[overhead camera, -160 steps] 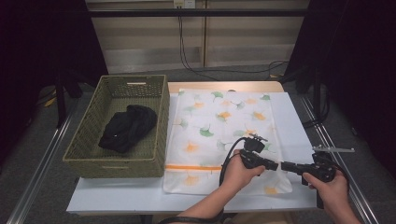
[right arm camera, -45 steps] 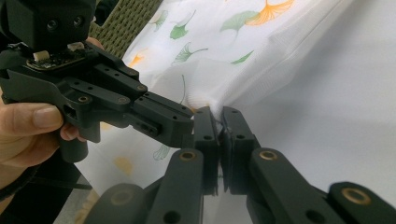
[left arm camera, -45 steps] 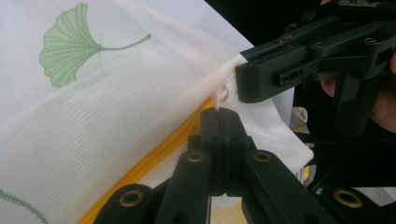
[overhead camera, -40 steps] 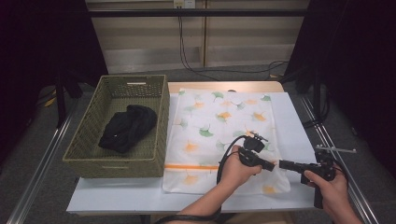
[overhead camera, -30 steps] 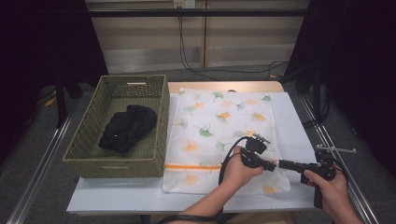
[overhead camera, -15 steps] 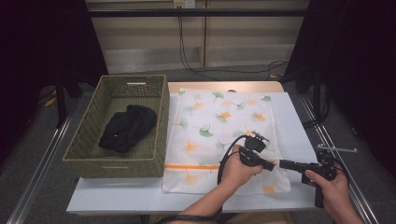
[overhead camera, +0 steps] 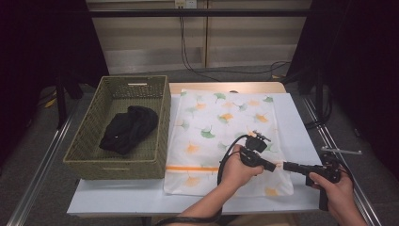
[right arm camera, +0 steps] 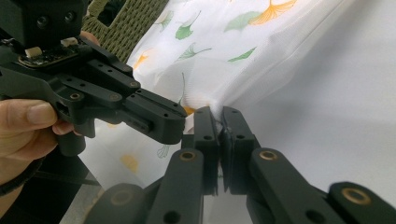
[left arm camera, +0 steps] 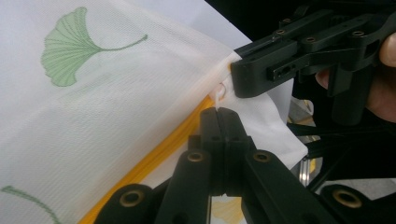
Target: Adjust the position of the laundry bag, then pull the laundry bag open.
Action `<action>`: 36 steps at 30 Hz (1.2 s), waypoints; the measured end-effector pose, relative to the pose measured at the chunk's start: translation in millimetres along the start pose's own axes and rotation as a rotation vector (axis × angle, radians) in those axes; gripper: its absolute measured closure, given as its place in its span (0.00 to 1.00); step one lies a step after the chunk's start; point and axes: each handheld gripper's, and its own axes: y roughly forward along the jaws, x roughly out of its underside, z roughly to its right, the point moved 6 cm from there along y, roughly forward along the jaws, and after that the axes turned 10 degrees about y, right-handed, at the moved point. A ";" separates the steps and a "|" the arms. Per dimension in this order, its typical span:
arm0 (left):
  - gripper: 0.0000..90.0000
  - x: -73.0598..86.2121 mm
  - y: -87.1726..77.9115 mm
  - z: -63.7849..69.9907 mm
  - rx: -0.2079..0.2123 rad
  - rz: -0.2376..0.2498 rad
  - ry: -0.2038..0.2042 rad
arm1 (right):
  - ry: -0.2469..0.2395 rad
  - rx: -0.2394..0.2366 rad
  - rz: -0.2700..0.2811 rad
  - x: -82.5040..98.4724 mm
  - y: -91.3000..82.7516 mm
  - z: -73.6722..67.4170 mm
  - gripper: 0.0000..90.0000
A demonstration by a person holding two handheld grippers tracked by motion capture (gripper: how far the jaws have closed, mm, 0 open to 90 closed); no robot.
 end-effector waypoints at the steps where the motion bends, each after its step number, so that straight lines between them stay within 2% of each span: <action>1: 1.00 0.1 -0.4 0.0 0.002 -0.005 -0.001 | -0.002 0.003 0.003 -0.2 0.1 0.2 0.96; 4: 1.00 0.8 -0.8 -0.2 0.007 -0.013 -0.002 | -0.002 0.000 -0.001 0.0 -0.3 0.3 0.96; 5: 1.00 0.1 -0.5 0.3 0.004 -0.001 -0.017 | -0.007 0.003 -0.003 0.3 -0.2 0.4 0.96; 7: 1.00 0.3 -0.9 -1.0 0.006 -0.001 -0.006 | -0.004 0.001 -0.005 0.2 -0.5 0.3 0.96; 12: 1.00 -0.1 -2.5 -0.8 0.013 -0.005 -0.016 | -0.007 -0.002 -0.004 -0.4 -0.2 0.9 0.96; 14: 1.00 -1.4 -2.0 -0.1 0.008 0.004 -0.031 | -0.008 0.001 -0.005 -0.6 -0.5 0.5 0.96; 16: 1.00 -1.0 -3.4 -1.2 0.011 -0.006 -0.021 | -0.006 0.000 -0.001 -0.9 -0.7 0.6 0.96; 20: 1.00 -1.5 -4.3 -1.2 0.010 0.012 -0.040 | -0.006 -0.003 -0.006 -0.5 -0.3 0.6 0.96; 22: 1.00 -0.4 -5.4 -2.1 -0.004 0.001 -0.042 | -0.010 -0.002 -0.007 -0.3 0.0 0.6 0.96; 23: 1.00 0.4 -6.7 -3.7 -0.011 -0.011 -0.028 | -0.005 0.005 -0.010 0.0 -0.7 0.7 0.96; 24: 1.00 -0.2 -7.5 -4.0 0.004 0.006 -0.044 | -0.008 0.010 -0.005 -0.5 -1.3 1.8 0.96; 25: 1.00 0.3 -9.0 -5.2 0.012 0.006 -0.038 | 0.007 0.001 -0.005 -0.7 -3.2 1.9 0.96; 26: 1.00 1.1 -10.3 -5.7 0.001 -0.010 -0.031 | 0.009 -0.006 0.002 -1.2 -4.3 2.2 0.96; 29: 1.00 0.8 -10.5 -4.6 -0.006 -0.010 -0.038 | 0.004 0.005 0.005 -0.7 -5.4 3.0 0.96; 31: 1.00 1.1 -11.1 -5.5 0.005 -0.016 -0.027 | 0.004 0.012 0.001 -0.2 -4.8 3.1 0.96; 32: 1.00 1.2 -12.0 -6.2 -0.006 -0.018 -0.032 | 0.000 0.012 0.002 -0.4 -4.6 3.3 0.96; 35: 1.00 0.6 -13.7 -7.0 0.019 0.002 -0.050 | 0.002 0.010 0.003 -1.0 -5.4 3.2 0.96; 36: 1.00 1.0 -14.2 -7.3 0.003 -0.008 -0.047 | 0.002 0.011 0.002 -1.1 -5.5 3.1 0.96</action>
